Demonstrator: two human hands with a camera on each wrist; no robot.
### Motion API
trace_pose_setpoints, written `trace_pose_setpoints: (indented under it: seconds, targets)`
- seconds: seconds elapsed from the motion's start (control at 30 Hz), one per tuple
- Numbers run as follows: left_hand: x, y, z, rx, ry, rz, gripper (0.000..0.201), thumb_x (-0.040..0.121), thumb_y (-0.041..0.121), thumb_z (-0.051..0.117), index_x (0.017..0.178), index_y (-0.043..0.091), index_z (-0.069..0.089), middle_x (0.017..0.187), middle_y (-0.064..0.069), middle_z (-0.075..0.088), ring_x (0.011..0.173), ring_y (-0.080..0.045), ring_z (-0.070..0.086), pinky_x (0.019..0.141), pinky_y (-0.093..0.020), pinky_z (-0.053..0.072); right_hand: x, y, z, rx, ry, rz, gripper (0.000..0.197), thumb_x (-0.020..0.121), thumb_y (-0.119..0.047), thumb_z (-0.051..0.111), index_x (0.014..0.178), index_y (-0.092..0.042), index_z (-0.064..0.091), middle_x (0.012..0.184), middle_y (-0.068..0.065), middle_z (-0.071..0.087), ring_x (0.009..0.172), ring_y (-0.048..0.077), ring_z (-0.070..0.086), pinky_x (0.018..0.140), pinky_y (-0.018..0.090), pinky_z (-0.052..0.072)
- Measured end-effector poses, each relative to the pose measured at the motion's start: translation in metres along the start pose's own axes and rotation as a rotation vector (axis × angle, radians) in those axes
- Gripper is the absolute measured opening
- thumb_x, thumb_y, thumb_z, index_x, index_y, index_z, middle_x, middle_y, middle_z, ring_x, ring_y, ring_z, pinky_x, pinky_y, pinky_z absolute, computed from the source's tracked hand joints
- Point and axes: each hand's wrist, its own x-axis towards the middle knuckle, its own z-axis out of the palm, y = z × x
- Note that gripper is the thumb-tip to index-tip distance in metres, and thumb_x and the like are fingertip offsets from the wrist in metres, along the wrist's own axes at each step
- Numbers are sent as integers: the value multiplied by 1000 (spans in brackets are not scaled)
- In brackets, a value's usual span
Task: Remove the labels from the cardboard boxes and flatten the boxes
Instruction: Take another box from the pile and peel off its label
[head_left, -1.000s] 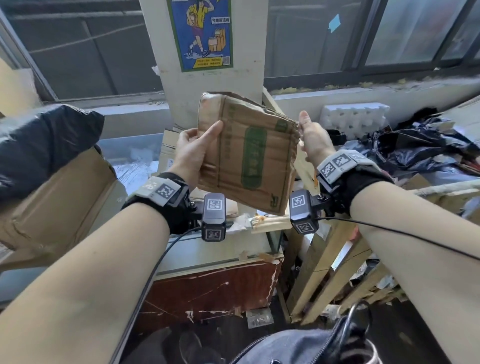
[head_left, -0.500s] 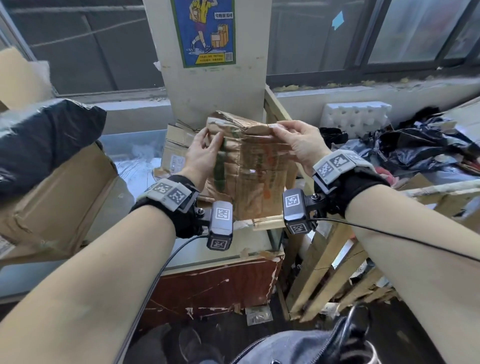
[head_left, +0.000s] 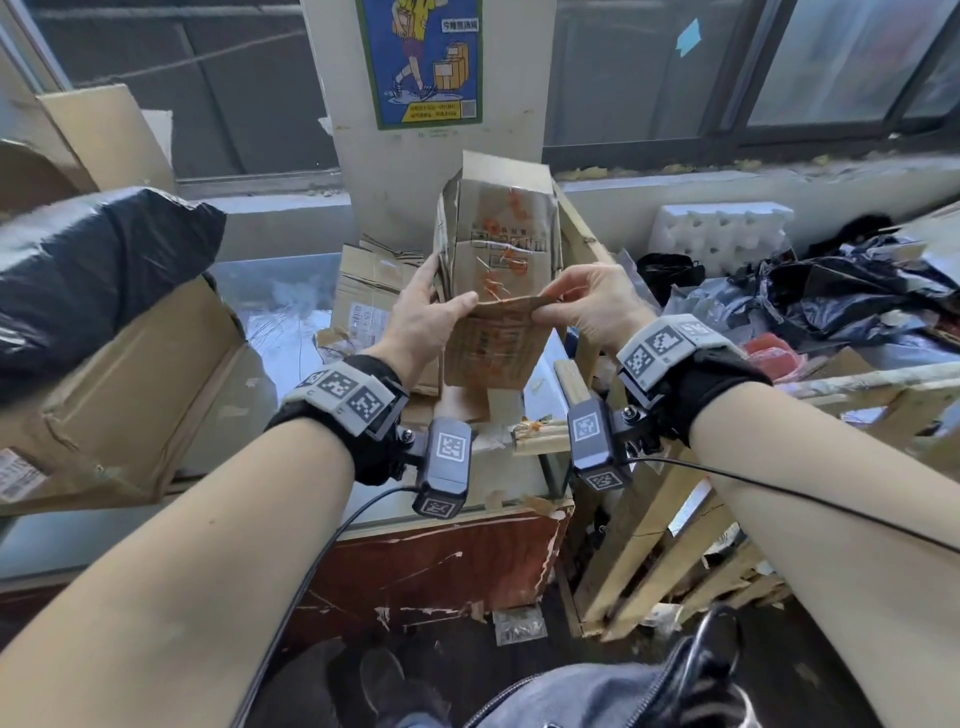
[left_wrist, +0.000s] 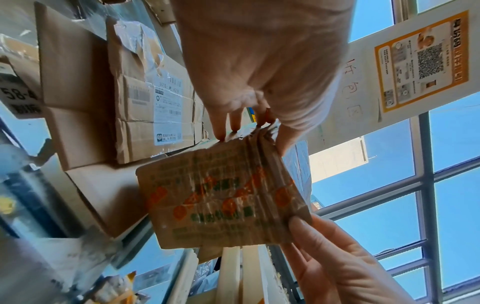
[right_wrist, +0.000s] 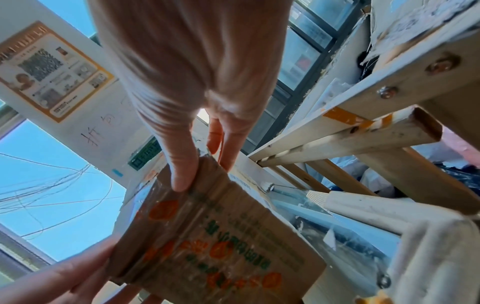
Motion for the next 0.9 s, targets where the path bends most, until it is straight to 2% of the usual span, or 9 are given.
trace_pose_setpoints:
  seconds: [0.1,0.27,0.4,0.5,0.6,0.7,0.77,0.83,0.9]
  targets:
    - [-4,-5,0,65,19,2,62,90,1,59,146,16,37,137,0,53,122,-13,52,111,-36,38,-3,5,5,-118,-19,-7,15,70,0,79,68,-9,68,69,6,59,67,18,50,63,31,47]
    - [-4,-6,-1,723,207,320,70,86,17,69,147,10,35,156,-9,27,146,-24,17,119,-30,9,1,6,7,-249,-57,-47,12,70,-5,81,76,-9,71,92,1,48,78,13,48,63,17,44]
    - [2,3,2,767,150,400,79,87,20,69,150,3,24,153,-13,33,144,-26,23,119,-29,15,2,1,2,-438,-123,-57,15,76,-21,78,86,-14,69,123,5,43,114,14,44,90,18,33]
    - [8,13,6,844,103,374,83,91,22,64,152,1,12,156,-14,27,145,-26,21,119,-29,15,0,-4,4,-505,-162,-43,23,77,-38,75,84,-20,63,118,3,41,98,12,46,86,23,37]
    - [19,25,6,820,54,313,86,90,22,64,153,5,7,155,-13,31,139,-28,31,115,-31,20,-1,-5,4,-521,-144,-56,11,81,-26,73,80,-22,63,122,8,44,97,15,47,85,24,38]
    - [30,37,4,684,77,220,92,87,23,68,153,7,7,147,-12,43,134,-27,40,114,-36,29,-2,-5,1,-493,-163,-25,9,79,-19,75,78,-22,67,138,9,39,126,22,40,104,28,32]
    - [37,42,3,536,83,126,90,84,26,73,152,7,16,137,-12,52,127,-24,48,110,-39,37,-2,-3,-2,-491,-188,-11,14,78,-17,76,73,-26,66,149,9,31,138,24,30,114,36,26]
    - [43,43,0,495,72,42,69,79,29,77,137,8,45,122,-8,62,113,-21,58,101,-39,46,-2,-3,-5,-549,-198,18,6,80,-16,74,80,-20,68,152,10,27,142,23,23,114,34,24]
    - [46,43,-2,517,48,-9,39,77,31,78,108,10,68,104,-5,70,99,-20,66,92,-40,53,-2,-4,-9,-634,-204,46,10,81,-18,71,90,-12,71,138,11,43,132,21,38,96,27,37]
